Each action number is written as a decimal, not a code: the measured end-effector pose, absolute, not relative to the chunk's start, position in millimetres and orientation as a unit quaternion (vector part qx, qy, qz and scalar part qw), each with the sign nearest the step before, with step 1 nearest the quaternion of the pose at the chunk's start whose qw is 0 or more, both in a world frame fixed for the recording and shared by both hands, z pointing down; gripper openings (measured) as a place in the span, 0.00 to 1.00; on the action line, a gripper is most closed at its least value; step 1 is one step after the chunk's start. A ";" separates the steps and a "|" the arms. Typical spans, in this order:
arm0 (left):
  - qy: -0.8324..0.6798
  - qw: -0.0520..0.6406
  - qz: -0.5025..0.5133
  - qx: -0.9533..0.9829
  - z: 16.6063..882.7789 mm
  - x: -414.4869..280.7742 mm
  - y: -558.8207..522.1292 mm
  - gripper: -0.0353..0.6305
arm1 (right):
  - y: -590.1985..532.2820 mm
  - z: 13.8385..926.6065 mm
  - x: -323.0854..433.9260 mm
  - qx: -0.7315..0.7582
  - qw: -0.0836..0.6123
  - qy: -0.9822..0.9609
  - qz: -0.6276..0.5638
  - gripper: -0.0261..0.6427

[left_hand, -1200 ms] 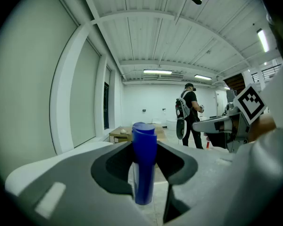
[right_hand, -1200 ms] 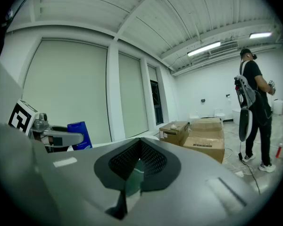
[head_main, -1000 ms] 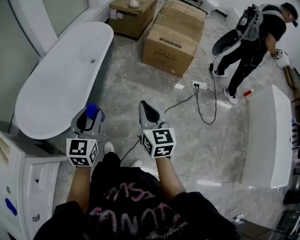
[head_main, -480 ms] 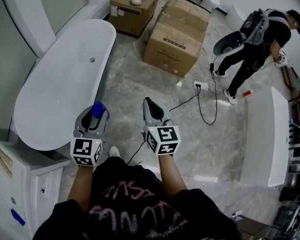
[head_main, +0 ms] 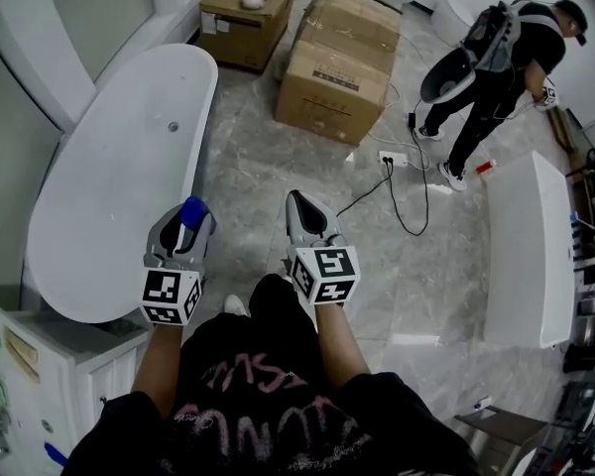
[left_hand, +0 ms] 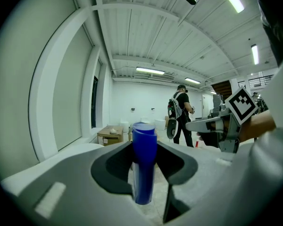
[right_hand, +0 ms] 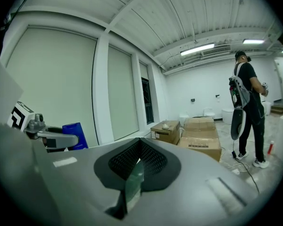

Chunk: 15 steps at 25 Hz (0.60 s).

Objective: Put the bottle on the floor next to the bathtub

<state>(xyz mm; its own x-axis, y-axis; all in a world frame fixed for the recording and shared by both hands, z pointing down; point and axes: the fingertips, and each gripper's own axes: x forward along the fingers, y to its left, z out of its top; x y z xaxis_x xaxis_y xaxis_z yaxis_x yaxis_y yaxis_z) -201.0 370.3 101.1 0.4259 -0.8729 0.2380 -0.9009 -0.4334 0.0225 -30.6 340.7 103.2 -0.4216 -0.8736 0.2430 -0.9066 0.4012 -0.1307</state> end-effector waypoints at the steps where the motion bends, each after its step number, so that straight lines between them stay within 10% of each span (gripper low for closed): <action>1: -0.524 0.072 0.096 0.843 101.3 -199.4 366.0 0.28 | 337.4 103.6 -29.0 0.536 0.066 -0.833 0.123 0.06; 15: -0.513 0.078 0.118 0.847 115.1 -176.0 273.1 0.28 | 238.4 122.2 -5.7 0.535 0.058 -0.830 0.144 0.06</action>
